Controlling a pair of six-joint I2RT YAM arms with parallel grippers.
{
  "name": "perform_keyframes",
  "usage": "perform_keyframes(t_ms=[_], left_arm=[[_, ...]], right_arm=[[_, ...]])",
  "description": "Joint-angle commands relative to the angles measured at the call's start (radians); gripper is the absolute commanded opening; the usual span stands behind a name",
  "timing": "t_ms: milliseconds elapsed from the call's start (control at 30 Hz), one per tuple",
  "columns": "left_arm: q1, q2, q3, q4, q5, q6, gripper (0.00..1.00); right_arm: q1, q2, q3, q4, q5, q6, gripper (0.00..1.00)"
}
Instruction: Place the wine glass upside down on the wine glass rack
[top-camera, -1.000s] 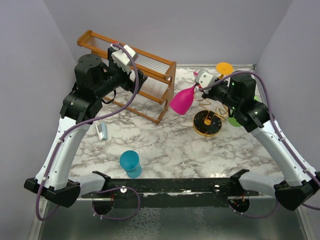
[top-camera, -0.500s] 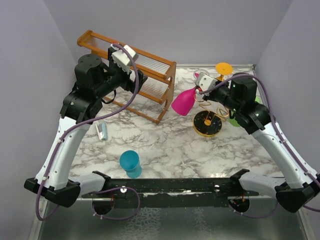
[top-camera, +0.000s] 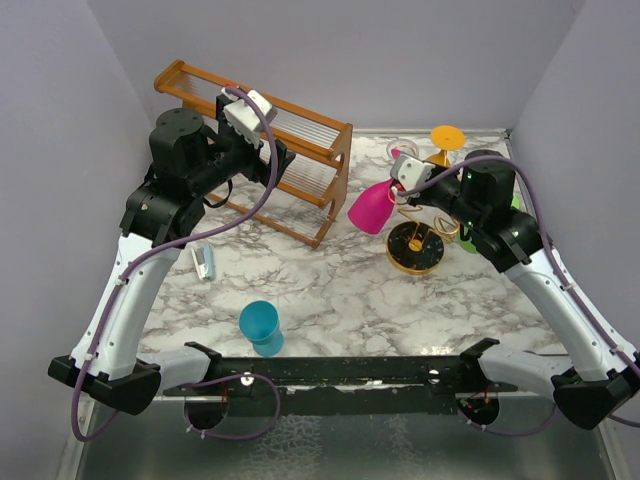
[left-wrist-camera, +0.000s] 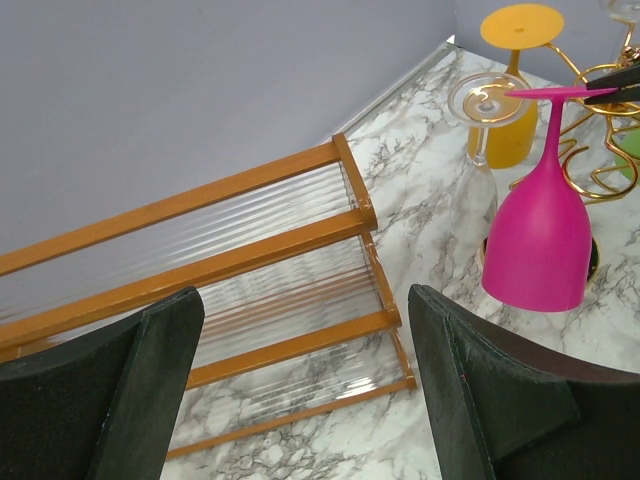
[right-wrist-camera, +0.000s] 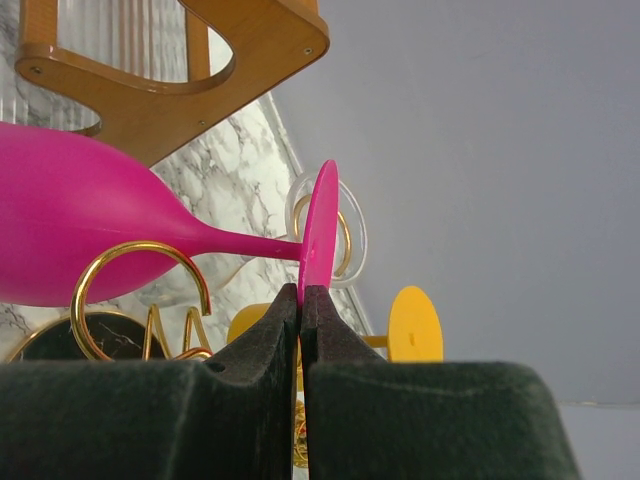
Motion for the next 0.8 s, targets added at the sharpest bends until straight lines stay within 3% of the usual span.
perform_keyframes(t_ms=[0, 767], left_arm=[[0.008, -0.003, -0.003, 0.026, 0.032, 0.003, 0.86], [0.008, 0.009, 0.005, 0.023, 0.043, 0.003, 0.86]], right_arm=[[0.003, -0.035, -0.014, 0.027, 0.034, -0.028, 0.01], [0.003, -0.070, -0.048, 0.028, 0.061, -0.103, 0.01]])
